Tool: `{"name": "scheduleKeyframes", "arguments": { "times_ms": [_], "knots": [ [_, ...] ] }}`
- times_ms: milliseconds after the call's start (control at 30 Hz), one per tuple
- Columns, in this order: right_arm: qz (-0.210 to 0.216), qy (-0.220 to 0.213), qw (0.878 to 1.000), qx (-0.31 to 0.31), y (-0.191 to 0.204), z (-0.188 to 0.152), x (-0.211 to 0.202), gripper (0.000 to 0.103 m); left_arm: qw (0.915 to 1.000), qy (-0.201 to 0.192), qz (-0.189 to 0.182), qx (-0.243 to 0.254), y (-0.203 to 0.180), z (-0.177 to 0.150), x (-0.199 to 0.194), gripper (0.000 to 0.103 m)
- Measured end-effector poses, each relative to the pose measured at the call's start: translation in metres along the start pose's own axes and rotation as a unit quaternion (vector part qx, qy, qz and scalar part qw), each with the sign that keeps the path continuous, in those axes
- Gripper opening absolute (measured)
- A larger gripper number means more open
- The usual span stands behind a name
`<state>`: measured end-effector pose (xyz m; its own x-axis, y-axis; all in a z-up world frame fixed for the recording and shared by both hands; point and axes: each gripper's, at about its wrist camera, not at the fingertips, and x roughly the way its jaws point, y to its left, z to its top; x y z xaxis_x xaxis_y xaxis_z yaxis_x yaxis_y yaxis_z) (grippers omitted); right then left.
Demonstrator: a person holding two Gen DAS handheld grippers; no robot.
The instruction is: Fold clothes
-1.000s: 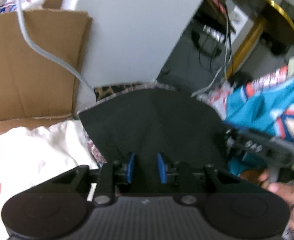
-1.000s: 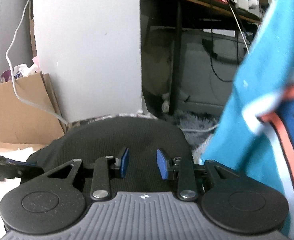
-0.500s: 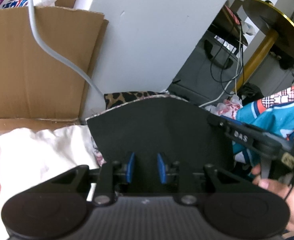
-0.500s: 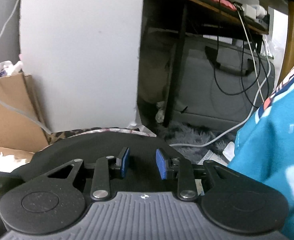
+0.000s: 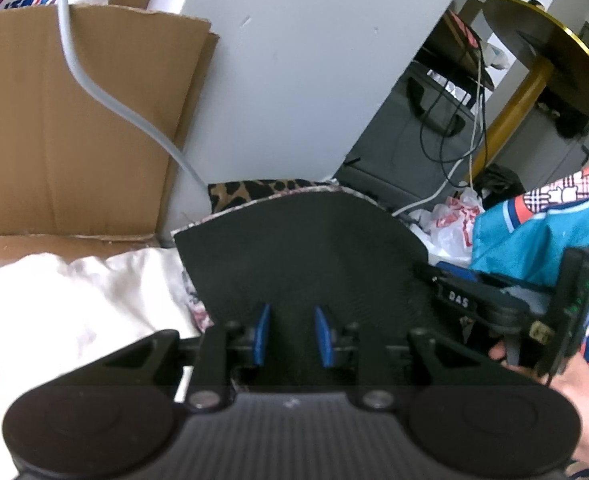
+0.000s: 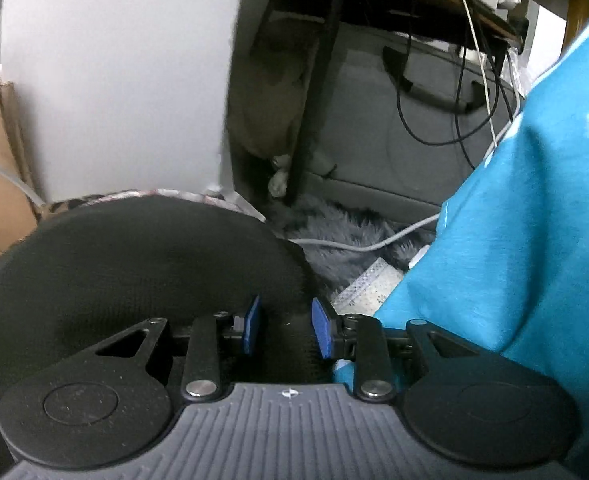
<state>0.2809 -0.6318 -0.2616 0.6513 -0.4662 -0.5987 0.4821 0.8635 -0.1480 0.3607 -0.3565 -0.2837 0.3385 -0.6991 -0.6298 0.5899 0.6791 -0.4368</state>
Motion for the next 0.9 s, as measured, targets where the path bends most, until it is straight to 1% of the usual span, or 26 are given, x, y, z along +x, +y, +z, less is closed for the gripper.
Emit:
{"name": "scheduleKeyframes", "arguments": {
  "times_ms": [100, 200, 300, 400, 467, 567, 600, 633, 667, 767, 867, 900],
  "knots": [
    [0.020, -0.016, 1.000, 0.016, -0.004, -0.004, -0.019, 0.036, 1.0000, 0.000, -0.007, 0.001, -0.003, 0.002, -0.009, 0.026],
    [0.038, -0.022, 0.999, 0.027, -0.009, -0.012, -0.037, 0.035, 0.9998, 0.002, -0.020, 0.005, -0.007, -0.001, -0.017, 0.026],
    [0.056, -0.019, 0.997, 0.046, -0.015, -0.023, -0.053, 0.036, 0.9995, 0.008, -0.029, 0.002, -0.011, -0.009, -0.023, 0.027],
    [0.063, -0.013, 0.996, 0.065, -0.017, -0.038, -0.066, 0.037, 0.9995, 0.011, -0.026, -0.011, -0.013, -0.027, -0.028, 0.027],
    [0.068, -0.006, 0.996, 0.062, -0.013, -0.050, -0.074, 0.037, 0.9997, 0.011, -0.022, -0.009, -0.015, -0.039, -0.032, 0.028],
    [0.078, 0.006, 0.995, 0.054, -0.005, -0.066, -0.084, 0.038, 0.9998, 0.018, -0.010, -0.001, -0.020, -0.053, -0.039, 0.034],
    [0.080, 0.008, 0.996, 0.049, -0.003, -0.070, -0.089, 0.040, 0.9997, 0.022, -0.005, 0.002, -0.022, -0.057, -0.041, 0.036],
    [0.082, 0.013, 0.995, 0.050, -0.002, -0.073, -0.093, 0.046, 0.9996, 0.028, 0.003, 0.008, -0.023, -0.060, -0.043, 0.036],
    [0.085, 0.019, 0.995, 0.051, -0.002, -0.076, -0.096, 0.048, 0.9992, 0.035, 0.012, 0.018, -0.024, -0.062, -0.046, 0.036],
    [0.087, 0.037, 0.994, 0.053, -0.002, -0.082, -0.104, 0.051, 0.9970, 0.053, 0.038, 0.043, -0.027, -0.067, -0.053, 0.038],
    [0.069, 0.035, 0.996, 0.036, -0.005, -0.083, -0.109, 0.051, 0.9968, 0.052, 0.053, 0.029, -0.024, -0.064, -0.068, 0.038],
    [0.067, 0.031, 0.996, 0.042, -0.009, -0.081, -0.111, 0.051, 0.9968, 0.051, 0.056, 0.024, -0.024, -0.063, -0.072, 0.038]
  ]
}}
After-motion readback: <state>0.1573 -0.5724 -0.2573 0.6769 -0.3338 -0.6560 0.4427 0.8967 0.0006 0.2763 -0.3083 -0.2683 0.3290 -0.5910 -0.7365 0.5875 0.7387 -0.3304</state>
